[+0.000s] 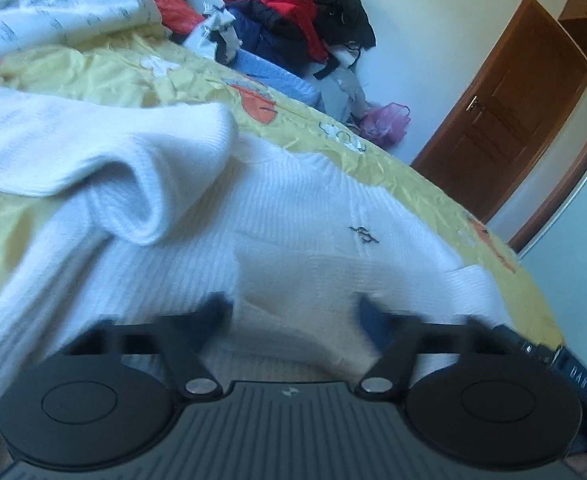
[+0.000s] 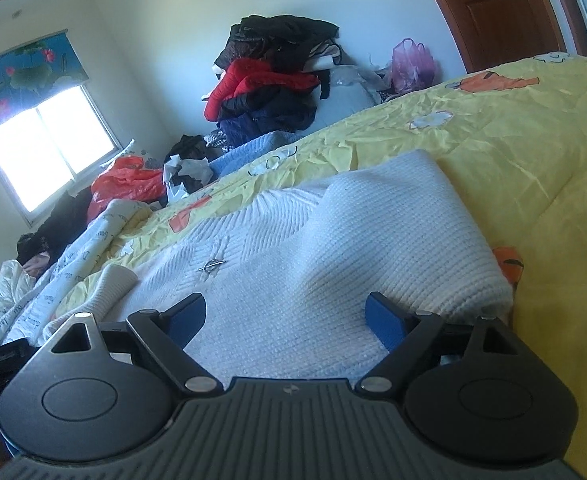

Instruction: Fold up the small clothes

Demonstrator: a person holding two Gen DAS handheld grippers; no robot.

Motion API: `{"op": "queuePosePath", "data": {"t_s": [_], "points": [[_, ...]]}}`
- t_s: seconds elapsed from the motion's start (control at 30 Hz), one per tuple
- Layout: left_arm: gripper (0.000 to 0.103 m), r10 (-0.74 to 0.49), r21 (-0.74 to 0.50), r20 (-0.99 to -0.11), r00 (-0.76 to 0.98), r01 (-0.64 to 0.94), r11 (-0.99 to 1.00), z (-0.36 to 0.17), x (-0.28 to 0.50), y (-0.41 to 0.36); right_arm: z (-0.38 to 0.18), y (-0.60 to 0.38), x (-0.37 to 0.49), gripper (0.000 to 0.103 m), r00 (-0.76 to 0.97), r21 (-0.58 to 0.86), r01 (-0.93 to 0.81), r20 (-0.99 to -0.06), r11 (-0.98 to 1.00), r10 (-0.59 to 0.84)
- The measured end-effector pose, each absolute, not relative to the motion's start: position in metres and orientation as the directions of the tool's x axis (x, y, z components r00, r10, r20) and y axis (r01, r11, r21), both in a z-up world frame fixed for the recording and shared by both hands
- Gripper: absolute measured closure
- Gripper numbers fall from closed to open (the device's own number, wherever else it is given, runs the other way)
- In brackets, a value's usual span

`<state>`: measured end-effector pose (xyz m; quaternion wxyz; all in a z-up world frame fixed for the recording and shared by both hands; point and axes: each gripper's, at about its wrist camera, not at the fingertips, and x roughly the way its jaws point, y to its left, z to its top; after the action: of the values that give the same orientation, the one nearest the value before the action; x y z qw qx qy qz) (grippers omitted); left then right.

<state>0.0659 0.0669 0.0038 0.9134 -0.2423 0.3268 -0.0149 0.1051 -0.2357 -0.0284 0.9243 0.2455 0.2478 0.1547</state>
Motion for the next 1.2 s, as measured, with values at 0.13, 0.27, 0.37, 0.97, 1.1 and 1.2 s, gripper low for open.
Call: {"op": "queuePosePath", "data": {"t_s": [0.13,0.27,0.37,0.97,1.1,1.2], "points": [[0.093,-0.123,-0.388,-0.635,0.763,-0.176,0.905,0.003,0.081,0.066,-0.029,-0.237,0.105,0.015,0.831,0.537,-0.165,-0.376,0.827,0.41],[0.097,-0.08,-0.286,-0.586,0.806,-0.113,0.952,0.026,0.071,0.056,-0.028,-0.236,0.104,0.015,0.833,0.533,-0.165,-0.375,0.83,0.406],[0.097,-0.077,-0.237,-0.518,0.852,-0.056,0.97,0.049,0.053,0.051,-0.028,-0.236,0.1,0.015,0.847,0.53,-0.159,-0.36,0.833,0.391],[0.088,-0.034,-0.121,-0.468,0.883,-0.026,0.992,0.061,0.049,0.023,-0.025,-0.226,0.098,0.01,0.856,0.45,-0.137,-0.394,0.882,0.334],[0.087,-0.079,-0.124,-0.6,0.796,0.005,0.992,0.024,0.084,0.014,-0.025,-0.225,0.098,0.01,0.854,0.445,-0.135,-0.401,0.885,0.331],[0.087,-0.074,-0.11,-0.58,0.811,0.011,0.994,-0.002,0.083,0.017,-0.024,-0.223,0.099,0.006,0.846,0.435,-0.142,-0.412,0.889,0.337]]}}
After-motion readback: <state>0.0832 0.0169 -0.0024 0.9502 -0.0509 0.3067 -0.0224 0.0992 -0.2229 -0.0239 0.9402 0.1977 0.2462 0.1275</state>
